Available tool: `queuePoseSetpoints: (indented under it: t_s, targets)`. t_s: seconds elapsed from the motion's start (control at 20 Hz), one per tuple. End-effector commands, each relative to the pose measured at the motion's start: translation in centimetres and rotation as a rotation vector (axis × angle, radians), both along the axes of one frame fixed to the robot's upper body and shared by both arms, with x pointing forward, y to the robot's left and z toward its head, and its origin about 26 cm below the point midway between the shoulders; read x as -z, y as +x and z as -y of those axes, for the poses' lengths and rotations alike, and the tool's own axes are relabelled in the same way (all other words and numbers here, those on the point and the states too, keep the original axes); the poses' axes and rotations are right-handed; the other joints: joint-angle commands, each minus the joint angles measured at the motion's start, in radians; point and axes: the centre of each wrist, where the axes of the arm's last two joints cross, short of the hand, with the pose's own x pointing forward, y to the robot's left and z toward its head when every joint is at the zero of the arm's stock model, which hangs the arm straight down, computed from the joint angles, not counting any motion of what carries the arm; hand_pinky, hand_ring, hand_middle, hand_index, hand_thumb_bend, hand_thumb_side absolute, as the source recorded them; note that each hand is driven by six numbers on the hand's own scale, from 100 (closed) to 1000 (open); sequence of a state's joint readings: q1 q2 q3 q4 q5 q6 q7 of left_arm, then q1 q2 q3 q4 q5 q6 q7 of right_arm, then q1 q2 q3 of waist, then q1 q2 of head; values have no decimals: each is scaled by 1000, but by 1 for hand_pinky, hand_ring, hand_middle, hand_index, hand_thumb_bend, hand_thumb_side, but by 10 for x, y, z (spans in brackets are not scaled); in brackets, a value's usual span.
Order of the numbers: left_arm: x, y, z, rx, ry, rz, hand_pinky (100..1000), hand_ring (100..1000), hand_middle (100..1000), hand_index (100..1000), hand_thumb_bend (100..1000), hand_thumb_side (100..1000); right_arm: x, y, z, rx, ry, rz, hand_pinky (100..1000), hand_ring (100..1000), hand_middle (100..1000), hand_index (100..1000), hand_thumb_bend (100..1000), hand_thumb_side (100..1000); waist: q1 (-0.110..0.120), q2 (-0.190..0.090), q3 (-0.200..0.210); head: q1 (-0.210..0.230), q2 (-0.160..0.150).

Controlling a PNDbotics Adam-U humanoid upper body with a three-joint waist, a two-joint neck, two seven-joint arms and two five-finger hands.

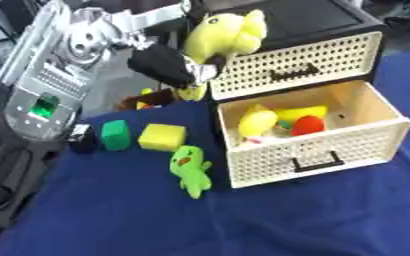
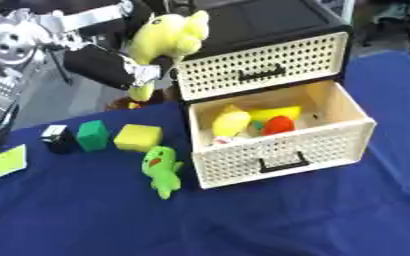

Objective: Pick up objects from table and place into drawer.

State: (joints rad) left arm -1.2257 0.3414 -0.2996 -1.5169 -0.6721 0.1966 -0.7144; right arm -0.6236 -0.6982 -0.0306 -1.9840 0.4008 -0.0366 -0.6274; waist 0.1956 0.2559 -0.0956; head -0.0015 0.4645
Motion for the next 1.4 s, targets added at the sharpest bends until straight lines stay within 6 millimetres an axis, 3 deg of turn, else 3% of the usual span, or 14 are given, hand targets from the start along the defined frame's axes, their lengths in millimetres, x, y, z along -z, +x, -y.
queuePoseSetpoints:
  t_s: [0.05, 0.65, 0.85, 0.95, 1.0, 1.15, 1.2, 1.4]
  targets:
    - [-1, 8, 7, -11, -44, -7, 381, 545, 476, 637, 159, 479, -10, -5, -3, -20, -7, 39, 681, 644, 600, 747, 133, 877, -7, -11, -7, 7, -12]
    - [27, 40, 20, -39, -117, -79, 379, 552, 482, 643, 170, 497, -13, -5, -7, -36, 6, 54, 682, 641, 597, 744, 136, 875, 14, 8, -43, 1, -33]
    - [36, 50, 21, -44, -115, -82, 401, 573, 529, 720, 219, 526, -13, -5, -7, -37, 8, 52, 682, 639, 596, 740, 137, 873, 18, 11, -50, 4, -36]
    - [40, 53, 20, -40, -97, -77, 421, 593, 568, 784, 280, 562, -13, -5, -7, -35, 10, 52, 681, 638, 595, 739, 138, 873, 19, 12, -52, 5, -36]
    - [41, 54, 20, -35, -85, -75, 439, 614, 603, 863, 352, 597, -13, -5, -6, -34, 12, 53, 681, 638, 595, 739, 139, 872, 20, 12, -52, 4, -35]
    - [43, 56, 19, -22, -47, -77, 470, 652, 661, 988, 495, 659, -13, -5, -6, -36, 16, 54, 680, 636, 593, 739, 140, 870, 21, 13, -54, 3, -33]
    - [43, 57, 18, -18, -34, -80, 483, 665, 678, 1000, 574, 692, -13, -5, -6, -36, 17, 54, 679, 635, 593, 738, 141, 870, 22, 13, -55, 3, -33]
    - [43, 59, 14, -33, -4, -66, 505, 691, 707, 1000, 627, 701, -13, -5, -6, -38, 18, 53, 679, 635, 592, 737, 141, 870, 22, 14, -56, 1, -32]
